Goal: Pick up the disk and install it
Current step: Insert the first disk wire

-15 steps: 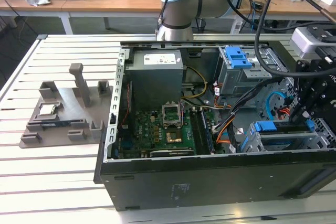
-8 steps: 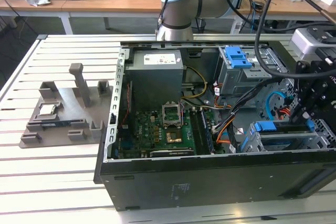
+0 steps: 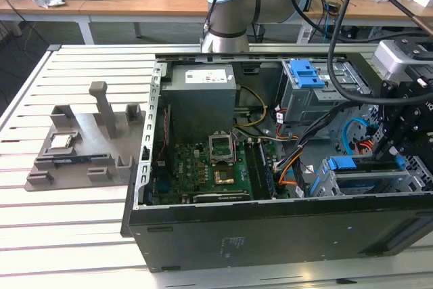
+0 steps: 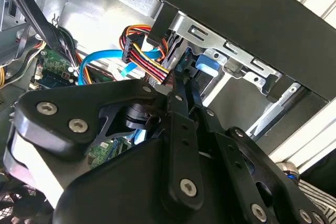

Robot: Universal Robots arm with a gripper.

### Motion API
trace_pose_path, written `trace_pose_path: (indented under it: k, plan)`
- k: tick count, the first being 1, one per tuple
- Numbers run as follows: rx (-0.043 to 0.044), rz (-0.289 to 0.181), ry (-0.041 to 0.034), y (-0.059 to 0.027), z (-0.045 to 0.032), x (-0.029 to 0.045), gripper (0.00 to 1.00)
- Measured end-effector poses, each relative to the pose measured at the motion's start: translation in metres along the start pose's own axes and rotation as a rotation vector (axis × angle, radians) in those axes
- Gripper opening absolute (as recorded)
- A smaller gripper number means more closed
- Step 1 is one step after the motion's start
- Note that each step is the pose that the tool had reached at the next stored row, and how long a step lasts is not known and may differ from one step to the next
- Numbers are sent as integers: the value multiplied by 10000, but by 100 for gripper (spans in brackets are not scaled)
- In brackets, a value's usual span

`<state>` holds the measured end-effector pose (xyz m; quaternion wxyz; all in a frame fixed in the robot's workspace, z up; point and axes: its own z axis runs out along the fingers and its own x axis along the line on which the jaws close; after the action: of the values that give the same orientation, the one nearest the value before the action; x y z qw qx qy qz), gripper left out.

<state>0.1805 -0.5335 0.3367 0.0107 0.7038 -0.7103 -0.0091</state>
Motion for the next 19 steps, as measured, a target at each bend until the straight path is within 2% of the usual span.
trace_pose_path:
  k: [5,6,8,11,12,13,14,15,16,19]
  plan:
    - [-1,0,-5,0,5,0,18]
    - [-1,1,-4,0,4,0,25]
    - [0,0,2,1,-12,0,25]
    - [0,0,18,3,-97,-8,25]
    - [0,1,34,5,-154,-16,25]
    - [1,2,48,6,-195,-20,16]
    - [0,2,60,7,-229,-23,16]
    - [1,3,86,9,-289,-29,11]
    - [1,3,109,11,-353,-34,11]
    - [1,4,126,13,-450,-37,11]
